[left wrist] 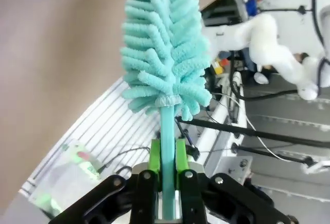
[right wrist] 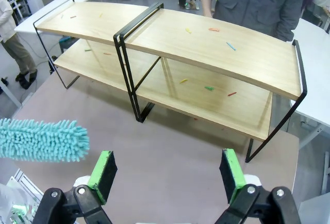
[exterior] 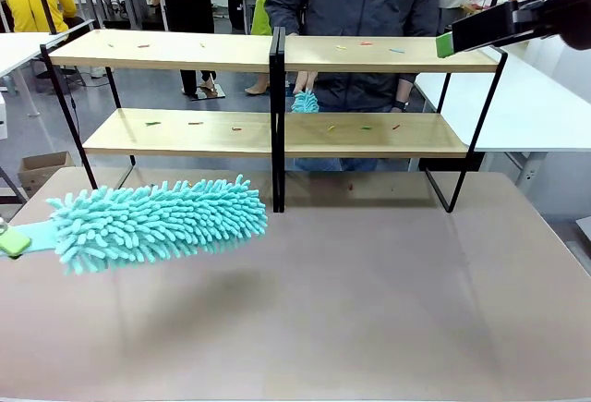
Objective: Clean the shelves.
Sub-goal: Clean a randomly selected level of the Shelf with the Duster.
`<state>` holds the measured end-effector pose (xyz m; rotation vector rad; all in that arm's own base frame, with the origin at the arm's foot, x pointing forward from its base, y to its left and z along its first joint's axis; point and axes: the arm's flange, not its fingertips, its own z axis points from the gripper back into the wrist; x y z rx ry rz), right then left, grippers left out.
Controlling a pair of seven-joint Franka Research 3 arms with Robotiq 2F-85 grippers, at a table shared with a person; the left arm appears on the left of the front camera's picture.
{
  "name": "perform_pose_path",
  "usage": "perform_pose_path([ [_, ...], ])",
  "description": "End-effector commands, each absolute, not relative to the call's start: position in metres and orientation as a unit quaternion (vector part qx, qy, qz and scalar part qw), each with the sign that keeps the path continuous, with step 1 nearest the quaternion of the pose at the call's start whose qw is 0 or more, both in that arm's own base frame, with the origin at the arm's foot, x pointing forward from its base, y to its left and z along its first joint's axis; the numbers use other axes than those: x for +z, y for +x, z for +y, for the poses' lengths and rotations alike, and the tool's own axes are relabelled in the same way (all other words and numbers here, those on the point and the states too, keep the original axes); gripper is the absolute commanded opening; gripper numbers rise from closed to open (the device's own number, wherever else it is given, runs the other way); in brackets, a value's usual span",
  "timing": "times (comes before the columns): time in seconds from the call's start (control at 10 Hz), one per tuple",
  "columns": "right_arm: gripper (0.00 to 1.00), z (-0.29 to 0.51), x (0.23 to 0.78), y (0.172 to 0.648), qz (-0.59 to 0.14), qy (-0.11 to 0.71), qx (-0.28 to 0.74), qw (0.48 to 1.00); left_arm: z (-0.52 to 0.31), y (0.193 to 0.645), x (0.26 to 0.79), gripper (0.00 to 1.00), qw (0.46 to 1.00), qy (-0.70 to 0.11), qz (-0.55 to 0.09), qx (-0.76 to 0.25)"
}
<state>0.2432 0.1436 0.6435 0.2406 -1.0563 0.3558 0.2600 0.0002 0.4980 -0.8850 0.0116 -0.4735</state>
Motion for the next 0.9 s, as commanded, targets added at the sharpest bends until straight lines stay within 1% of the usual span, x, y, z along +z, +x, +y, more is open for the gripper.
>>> perform_pose_path([
  [0.0,1.0,0.144,0.644,0.244,-0.5,0.115,0.168,0.842,-0.063,0.281,0.47,0.13,0.906,-0.381,-0.029,-0.183],
  [0.2,1.0,0.144,0.644,0.244,-0.5,0.115,0.168,0.842,-0.116,0.307,0.452,0.13,0.921,-0.345,-0.083,-0.16],
  [0.3,1.0,0.144,0.644,0.244,-0.5,0.115,0.168,0.842,-0.122,0.317,0.45,0.13,0.926,-0.335,-0.078,-0.155],
  [0.5,1.0,0.144,0.644,0.244,-0.5,0.115,0.168,0.842,-0.084,0.309,0.463,0.13,0.916,-0.334,0.016,-0.223],
  [0.6,1.0,0.144,0.644,0.244,-0.5,0.115,0.168,0.842,-0.036,0.291,0.47,0.13,0.901,-0.333,0.073,-0.269],
  [0.7,1.0,0.144,0.644,0.244,-0.5,0.115,0.168,0.842,0.009,0.274,0.476,0.13,0.892,-0.347,0.078,-0.277],
  [0.8,1.0,0.144,0.644,0.244,-0.5,0.115,0.168,0.842,0.047,0.256,0.483,0.13,0.886,-0.372,0.046,-0.272],
])
